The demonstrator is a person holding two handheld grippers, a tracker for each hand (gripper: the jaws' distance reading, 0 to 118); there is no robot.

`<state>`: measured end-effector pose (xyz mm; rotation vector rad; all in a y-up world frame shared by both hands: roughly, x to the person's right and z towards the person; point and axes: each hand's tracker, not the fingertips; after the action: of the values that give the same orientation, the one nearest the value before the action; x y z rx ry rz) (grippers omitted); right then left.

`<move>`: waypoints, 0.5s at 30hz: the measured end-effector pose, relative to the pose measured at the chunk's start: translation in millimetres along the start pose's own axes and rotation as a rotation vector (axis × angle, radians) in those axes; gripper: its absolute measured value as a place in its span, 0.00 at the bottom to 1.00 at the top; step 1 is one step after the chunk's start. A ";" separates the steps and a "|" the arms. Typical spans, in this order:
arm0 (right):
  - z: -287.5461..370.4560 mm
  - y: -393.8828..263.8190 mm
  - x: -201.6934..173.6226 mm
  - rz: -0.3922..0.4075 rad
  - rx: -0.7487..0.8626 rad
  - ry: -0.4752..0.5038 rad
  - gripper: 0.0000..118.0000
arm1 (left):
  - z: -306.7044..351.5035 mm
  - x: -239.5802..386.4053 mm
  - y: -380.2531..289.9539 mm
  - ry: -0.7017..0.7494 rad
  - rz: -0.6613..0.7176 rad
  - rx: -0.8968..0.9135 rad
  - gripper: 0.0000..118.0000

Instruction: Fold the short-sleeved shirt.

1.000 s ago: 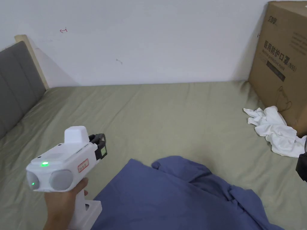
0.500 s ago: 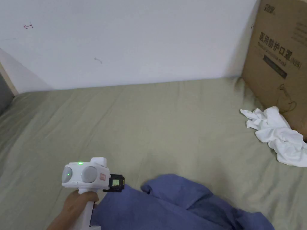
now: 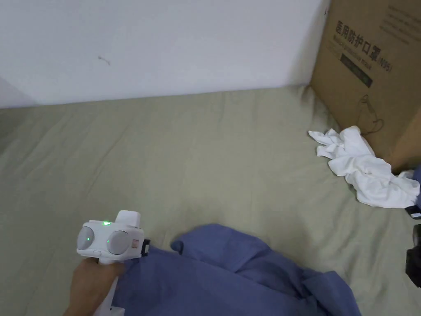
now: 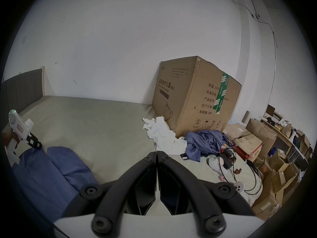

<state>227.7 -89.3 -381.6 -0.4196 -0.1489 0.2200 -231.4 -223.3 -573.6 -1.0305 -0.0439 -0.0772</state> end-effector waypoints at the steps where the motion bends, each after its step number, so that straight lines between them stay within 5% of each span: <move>1: 0.3 -2.4 2.4 -0.008 -0.012 0.005 0.00 | 11.8 -1.1 -0.8 -0.004 0.014 0.037 0.01; 7: -10.5 -40.2 11.6 -0.100 -0.268 0.140 0.11 | 105.3 -6.7 -19.5 -0.128 0.095 0.236 0.01; 10: -18.5 -73.2 5.9 -0.099 -0.378 0.166 0.79 | 143.8 -10.9 -33.2 -0.141 0.115 0.284 0.01; 11: -20.4 -85.4 3.5 -0.100 -0.402 0.175 0.91 | 155.2 -12.2 -38.5 -0.145 0.127 0.298 0.01; 15: -21.8 -120.9 -9.7 -0.119 -0.544 0.195 0.90 | 179.8 -16.1 -51.6 -0.136 0.147 0.315 0.01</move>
<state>244.3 -207.7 -351.7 -0.9661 -0.0387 0.0155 -251.8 -94.8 -438.3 -0.7203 -0.1011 0.1304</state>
